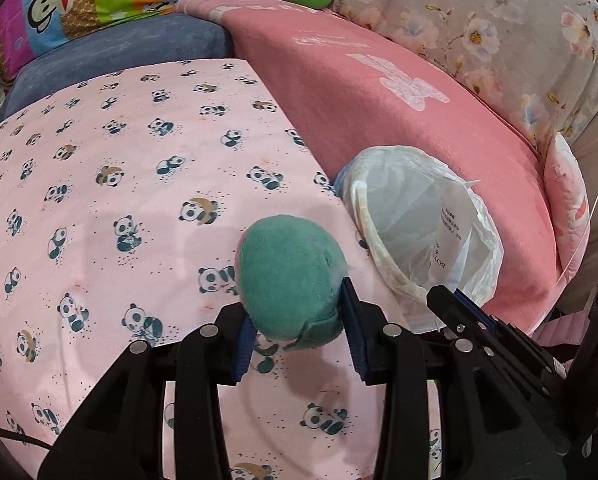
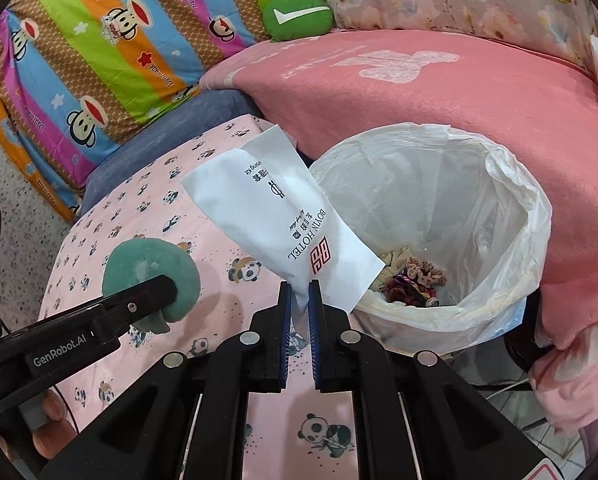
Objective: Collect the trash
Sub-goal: 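Carry both items over the white bag bin and open both tools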
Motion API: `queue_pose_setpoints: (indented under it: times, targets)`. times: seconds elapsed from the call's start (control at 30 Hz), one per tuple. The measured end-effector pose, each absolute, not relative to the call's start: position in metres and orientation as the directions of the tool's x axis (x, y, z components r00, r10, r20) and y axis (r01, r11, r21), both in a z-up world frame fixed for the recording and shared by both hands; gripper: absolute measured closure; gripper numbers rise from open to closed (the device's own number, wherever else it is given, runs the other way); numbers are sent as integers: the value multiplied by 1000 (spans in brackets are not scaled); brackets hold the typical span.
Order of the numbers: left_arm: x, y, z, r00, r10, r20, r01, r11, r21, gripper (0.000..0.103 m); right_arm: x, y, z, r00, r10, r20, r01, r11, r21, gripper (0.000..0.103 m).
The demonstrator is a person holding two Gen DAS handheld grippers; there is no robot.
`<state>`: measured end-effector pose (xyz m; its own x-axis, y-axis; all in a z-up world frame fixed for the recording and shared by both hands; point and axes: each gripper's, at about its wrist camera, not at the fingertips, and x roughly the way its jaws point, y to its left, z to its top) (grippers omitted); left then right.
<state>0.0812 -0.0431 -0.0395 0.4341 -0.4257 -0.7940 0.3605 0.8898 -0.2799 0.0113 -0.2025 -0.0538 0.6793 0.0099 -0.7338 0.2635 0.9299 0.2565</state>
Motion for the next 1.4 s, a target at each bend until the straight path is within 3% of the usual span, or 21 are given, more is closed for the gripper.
queue_pose_setpoints:
  times: [0.8,0.9,1.03,1.4]
  targets:
    - [90,-171,-35,325,-539,-777,564,770,-298,63,-14,-312,-60,693,-101,-714,444,840,312,95]
    - [94,-179,-36,317,-548,-774,568,763,-308,59,-12,-318,-62,692,-106,-714,452,835,314,95]
    - [100,-181,-36,349,-536,-769,546,783,-298,41,-6,-324,-63,690,-109,-715,456,833,313,95]
    - [112,-157,-38,408,-489,-771,495,828,-263,40,20,-317,-64,692,-91,-716,424,854,301,94]
